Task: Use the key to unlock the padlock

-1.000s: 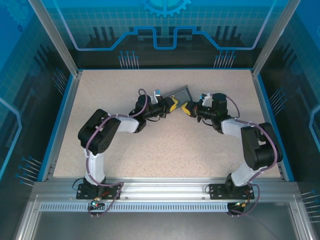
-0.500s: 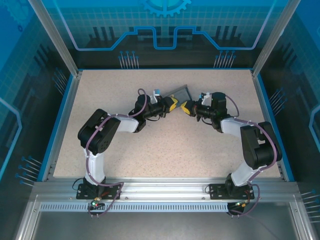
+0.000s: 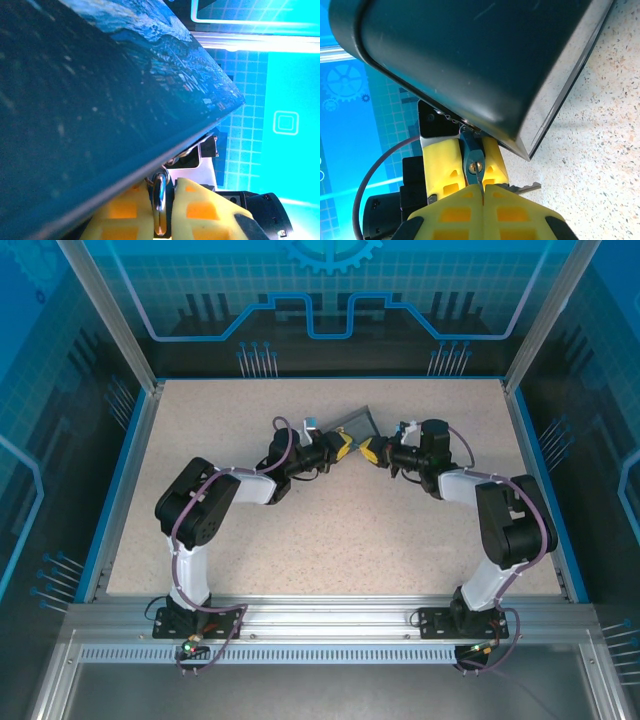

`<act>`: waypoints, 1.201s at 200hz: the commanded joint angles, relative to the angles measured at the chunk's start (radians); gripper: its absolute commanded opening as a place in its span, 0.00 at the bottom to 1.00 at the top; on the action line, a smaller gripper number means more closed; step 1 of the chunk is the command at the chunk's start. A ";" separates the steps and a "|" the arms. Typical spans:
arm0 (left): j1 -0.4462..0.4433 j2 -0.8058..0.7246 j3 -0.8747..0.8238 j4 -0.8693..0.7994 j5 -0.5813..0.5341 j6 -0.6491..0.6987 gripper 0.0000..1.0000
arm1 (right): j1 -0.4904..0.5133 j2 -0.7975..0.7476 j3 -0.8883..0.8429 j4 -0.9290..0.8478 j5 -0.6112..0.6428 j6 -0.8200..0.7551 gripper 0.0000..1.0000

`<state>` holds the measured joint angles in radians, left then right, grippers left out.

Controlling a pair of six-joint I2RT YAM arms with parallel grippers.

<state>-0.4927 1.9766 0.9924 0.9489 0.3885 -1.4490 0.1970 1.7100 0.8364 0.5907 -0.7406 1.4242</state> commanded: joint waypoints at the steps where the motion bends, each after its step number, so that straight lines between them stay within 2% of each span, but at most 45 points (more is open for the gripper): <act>1: -0.030 0.005 0.032 0.040 0.090 0.023 0.00 | 0.009 0.010 0.075 0.023 -0.022 -0.024 0.00; 85: -0.031 0.004 0.035 0.038 0.089 0.025 0.00 | 0.025 0.049 0.011 0.051 -0.028 -0.042 0.00; 122: -0.031 0.002 0.035 0.041 0.093 0.024 0.00 | 0.014 0.048 0.037 -0.054 -0.022 -0.182 0.00; 153: -0.032 0.002 0.034 0.049 0.092 0.023 0.00 | 0.004 0.076 0.037 -0.049 -0.055 -0.234 0.00; 185: -0.031 0.002 0.032 0.052 0.094 0.021 0.00 | -0.010 0.115 0.038 -0.004 -0.072 -0.211 0.00; 214: -0.032 0.004 0.032 0.057 0.094 0.021 0.00 | -0.012 0.159 0.033 0.128 -0.085 -0.095 0.00; 240: -0.032 0.007 0.031 0.053 0.096 0.021 0.00 | 0.007 0.165 0.073 0.150 -0.076 -0.051 0.00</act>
<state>-0.4904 1.9839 0.9943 0.9096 0.3817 -1.4349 0.1802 1.8416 0.8597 0.6956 -0.8314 1.3125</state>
